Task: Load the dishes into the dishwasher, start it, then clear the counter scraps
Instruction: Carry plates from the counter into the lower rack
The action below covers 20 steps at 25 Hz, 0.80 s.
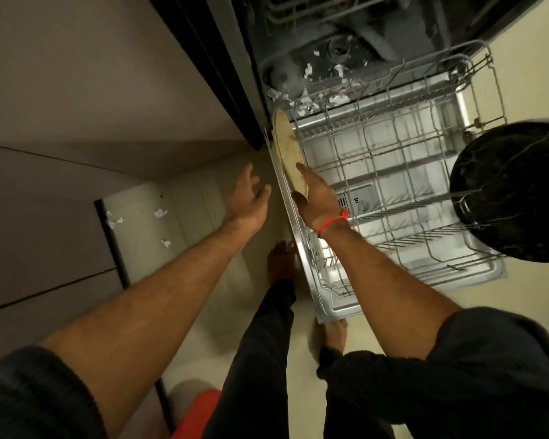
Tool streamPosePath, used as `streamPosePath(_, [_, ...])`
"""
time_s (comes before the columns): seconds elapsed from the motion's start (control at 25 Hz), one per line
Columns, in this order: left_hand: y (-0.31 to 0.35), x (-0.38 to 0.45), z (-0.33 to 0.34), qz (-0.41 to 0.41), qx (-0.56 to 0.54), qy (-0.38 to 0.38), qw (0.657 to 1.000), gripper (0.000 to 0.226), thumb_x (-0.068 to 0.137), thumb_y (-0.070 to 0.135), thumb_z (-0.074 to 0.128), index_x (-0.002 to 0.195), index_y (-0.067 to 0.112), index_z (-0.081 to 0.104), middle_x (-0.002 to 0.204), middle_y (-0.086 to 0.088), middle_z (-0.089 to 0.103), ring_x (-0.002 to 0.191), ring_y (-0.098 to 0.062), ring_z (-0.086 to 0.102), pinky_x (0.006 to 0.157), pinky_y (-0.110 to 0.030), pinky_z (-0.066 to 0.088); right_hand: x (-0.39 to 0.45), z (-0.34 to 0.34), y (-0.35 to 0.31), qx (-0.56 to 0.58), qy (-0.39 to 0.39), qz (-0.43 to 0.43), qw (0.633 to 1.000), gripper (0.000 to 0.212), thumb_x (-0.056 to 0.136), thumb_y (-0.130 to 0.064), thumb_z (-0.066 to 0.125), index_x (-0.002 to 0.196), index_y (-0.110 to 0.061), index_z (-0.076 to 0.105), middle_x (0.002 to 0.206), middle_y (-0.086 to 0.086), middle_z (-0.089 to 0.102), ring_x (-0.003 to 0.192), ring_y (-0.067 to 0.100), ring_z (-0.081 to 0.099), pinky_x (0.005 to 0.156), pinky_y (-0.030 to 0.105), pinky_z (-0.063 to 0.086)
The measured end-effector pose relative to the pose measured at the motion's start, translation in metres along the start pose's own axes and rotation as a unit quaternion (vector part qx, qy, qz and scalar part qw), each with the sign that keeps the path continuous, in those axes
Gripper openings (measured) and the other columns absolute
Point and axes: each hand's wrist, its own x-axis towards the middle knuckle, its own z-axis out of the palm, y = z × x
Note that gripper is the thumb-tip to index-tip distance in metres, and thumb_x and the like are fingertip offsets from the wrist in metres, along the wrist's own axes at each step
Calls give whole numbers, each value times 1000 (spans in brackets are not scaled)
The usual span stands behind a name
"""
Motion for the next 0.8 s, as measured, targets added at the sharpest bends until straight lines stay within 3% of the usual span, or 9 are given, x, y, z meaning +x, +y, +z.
streamPosePath(0.08, [-3, -46, -22, 20, -32, 31, 999, 62, 104, 23, 55, 159, 25, 27, 149, 4, 50, 122, -16, 58, 94, -30, 53, -34, -6, -25, 17, 12, -44, 999, 53, 94, -7, 56, 146, -18, 46, 147, 9, 49, 133, 24, 48, 111, 23, 32])
streamPosePath(0.2, [-7, -134, -59, 79, -79, 90, 990, 58, 102, 15, 56, 156, 18, 34, 148, 0, 51, 129, -14, 54, 108, -35, 46, -95, -11, -79, 31, -42, -116, 992, 41, 95, -6, 53, 134, -15, 58, 130, 5, 64, 120, 17, 59, 109, 34, 43])
streamPosePath(0.28, [-19, -208, -91, 88, -98, 132, 983, 57, 102, 11, 57, 154, 15, 37, 147, -2, 52, 126, -16, 55, 106, -34, 47, -153, -6, -126, 27, -101, -171, 980, 38, 93, -6, 53, 128, -15, 63, 117, 3, 70, 108, 12, 65, 103, 35, 48])
streamPosePath(0.4, [-50, -303, -133, 88, -144, 209, 963, 55, 101, 12, 58, 153, 19, 41, 145, 2, 53, 121, -29, 60, 101, -43, 52, -232, 12, -193, 15, -182, -258, 949, 35, 92, -2, 54, 124, -10, 65, 111, 6, 73, 90, -8, 64, 96, 17, 48])
streamPosePath(0.48, [-73, -367, -162, 77, -184, 274, 941, 52, 101, 15, 58, 151, 22, 43, 143, 7, 54, 116, -25, 64, 100, -49, 53, -288, 30, -236, 3, -226, -306, 925, 32, 93, -1, 54, 121, -11, 67, 107, 6, 74, 78, -14, 61, 91, 15, 49])
streamPosePath(0.64, [-119, -479, -215, 42, -248, 405, 879, 48, 99, 20, 60, 146, 26, 49, 143, 10, 54, 115, -5, 62, 100, -50, 53, -391, 80, -310, -19, -316, -387, 866, 31, 94, -4, 53, 121, -12, 66, 100, 4, 74, 78, 6, 67, 90, 32, 54])
streamPosePath(0.8, [-163, -566, -263, 20, -282, 514, 810, 47, 96, 28, 61, 141, 36, 49, 140, 16, 55, 106, -26, 68, 93, -52, 56, -469, 135, -371, -19, -396, -445, 803, 34, 95, -2, 52, 122, -20, 64, 96, -1, 73, 83, 23, 72, 87, 40, 57])
